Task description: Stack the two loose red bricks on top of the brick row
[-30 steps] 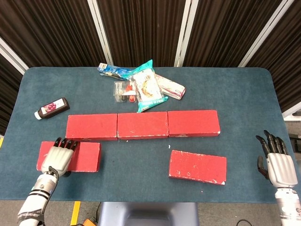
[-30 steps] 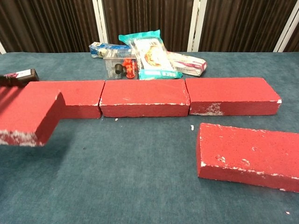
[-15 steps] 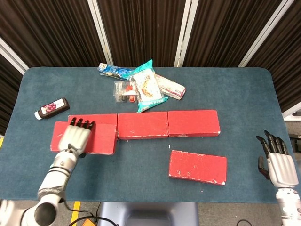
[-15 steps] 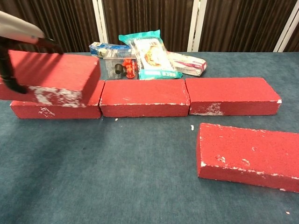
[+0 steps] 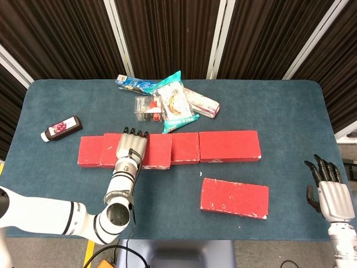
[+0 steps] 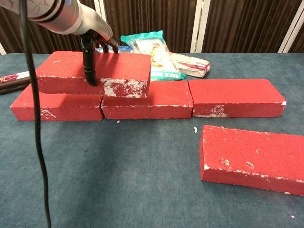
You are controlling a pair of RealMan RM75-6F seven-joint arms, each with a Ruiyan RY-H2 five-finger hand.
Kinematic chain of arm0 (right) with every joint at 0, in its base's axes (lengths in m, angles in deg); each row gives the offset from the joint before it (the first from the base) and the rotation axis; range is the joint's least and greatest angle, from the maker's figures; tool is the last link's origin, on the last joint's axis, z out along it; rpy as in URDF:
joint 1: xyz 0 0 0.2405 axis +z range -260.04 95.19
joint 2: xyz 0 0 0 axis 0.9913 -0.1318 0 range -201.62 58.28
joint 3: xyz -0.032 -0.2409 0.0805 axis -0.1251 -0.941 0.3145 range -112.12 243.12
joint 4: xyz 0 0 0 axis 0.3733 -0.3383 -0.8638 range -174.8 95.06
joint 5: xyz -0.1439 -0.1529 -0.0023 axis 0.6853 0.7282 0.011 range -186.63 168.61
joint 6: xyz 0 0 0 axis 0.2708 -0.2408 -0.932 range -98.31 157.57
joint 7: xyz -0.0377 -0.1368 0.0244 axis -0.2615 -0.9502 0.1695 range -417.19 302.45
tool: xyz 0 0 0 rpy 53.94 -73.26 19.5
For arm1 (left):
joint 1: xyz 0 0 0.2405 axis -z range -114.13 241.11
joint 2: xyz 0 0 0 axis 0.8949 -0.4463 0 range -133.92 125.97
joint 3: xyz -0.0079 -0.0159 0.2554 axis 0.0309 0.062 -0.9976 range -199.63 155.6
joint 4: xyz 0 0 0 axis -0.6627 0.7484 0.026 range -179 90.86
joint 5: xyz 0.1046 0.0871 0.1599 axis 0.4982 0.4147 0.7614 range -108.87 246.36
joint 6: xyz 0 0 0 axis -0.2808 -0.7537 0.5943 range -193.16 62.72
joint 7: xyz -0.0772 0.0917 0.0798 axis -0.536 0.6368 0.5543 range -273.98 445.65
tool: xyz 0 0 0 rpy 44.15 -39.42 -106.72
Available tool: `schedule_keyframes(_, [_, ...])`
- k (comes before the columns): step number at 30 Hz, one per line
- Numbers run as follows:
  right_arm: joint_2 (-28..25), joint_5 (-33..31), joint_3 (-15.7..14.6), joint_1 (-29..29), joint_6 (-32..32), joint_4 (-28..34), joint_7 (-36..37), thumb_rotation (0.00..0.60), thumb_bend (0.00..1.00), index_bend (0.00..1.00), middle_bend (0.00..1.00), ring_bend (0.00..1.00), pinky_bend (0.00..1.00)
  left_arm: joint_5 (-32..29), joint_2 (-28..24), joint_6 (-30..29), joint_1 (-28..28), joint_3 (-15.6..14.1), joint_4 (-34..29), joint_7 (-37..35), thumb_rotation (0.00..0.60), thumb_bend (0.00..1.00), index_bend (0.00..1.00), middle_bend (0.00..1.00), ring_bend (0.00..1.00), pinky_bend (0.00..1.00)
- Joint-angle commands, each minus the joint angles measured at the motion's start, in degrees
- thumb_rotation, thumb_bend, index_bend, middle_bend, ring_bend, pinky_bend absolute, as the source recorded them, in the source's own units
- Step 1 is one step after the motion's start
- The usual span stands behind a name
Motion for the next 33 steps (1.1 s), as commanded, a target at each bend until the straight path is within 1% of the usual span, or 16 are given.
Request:
schedule_keyframes(1, [0.1, 0.1, -0.1, 0.0, -0.1, 0.0, -0.2, 0.6, 0.71, 0.24, 0.08, 0.01, 0.0, -1.0, 0.2, 0.7, -0.1, 0.1, 1.7, 0.6, 0.6, 0.24, 0.05, 0.16, 0.0, 0.05])
schedule_keyframes(8, [0.5, -0.7, 0.1, 0.3, 0.6, 0.1, -1.6, 0.6, 0.71, 0.24, 0.08, 0.01, 0.0, 0.1, -0.1, 2.4, -1.0, 0.1, 3.9, 0.6, 0.6, 0.24, 0.02, 0.13, 0.0, 0.04])
schedule_keyframes(15, [0.6, -0.5, -0.1, 0.1, 0.2, 0.4, -1.9, 0.6, 0.71, 0.24, 0.08, 0.01, 0.0, 1.8, 0.7, 3.3, -1.8, -1.6, 5.1, 0.9, 0.6, 0.24, 0.0, 0.08, 0.0, 0.04])
schedule_keyframes(22, [0.5, -0.5, -0.1, 0.1, 0.2, 0.3, -1.7, 0.6, 0.71, 0.24, 0.08, 0.01, 0.0, 4.6, 2.3, 4.3, -2.9, -2.5, 7.1, -0.9, 0.6, 0.24, 0.0, 0.08, 0.0, 0.04])
schedule_keyframes(26, [0.5, -0.4, -0.2, 0.1, 0.3, 0.4, -1.8, 0.6, 0.71, 0.24, 0.08, 0.01, 0.0, 5.0, 2.5, 4.5, -3.0, -2.6, 7.4, -1.3, 0.6, 0.24, 0.0, 0.08, 0.0, 0.04])
schedule_keyframes(33, [0.7, -0.6, 0.0, 0.2, 0.3, 0.3, -2.0, 0.6, 0.71, 0.24, 0.08, 0.01, 0.0, 5.9, 4.7, 5.9, -3.9, -3.6, 10.6, -2.2, 0.6, 0.24, 0.0, 0.08, 0.0, 0.04])
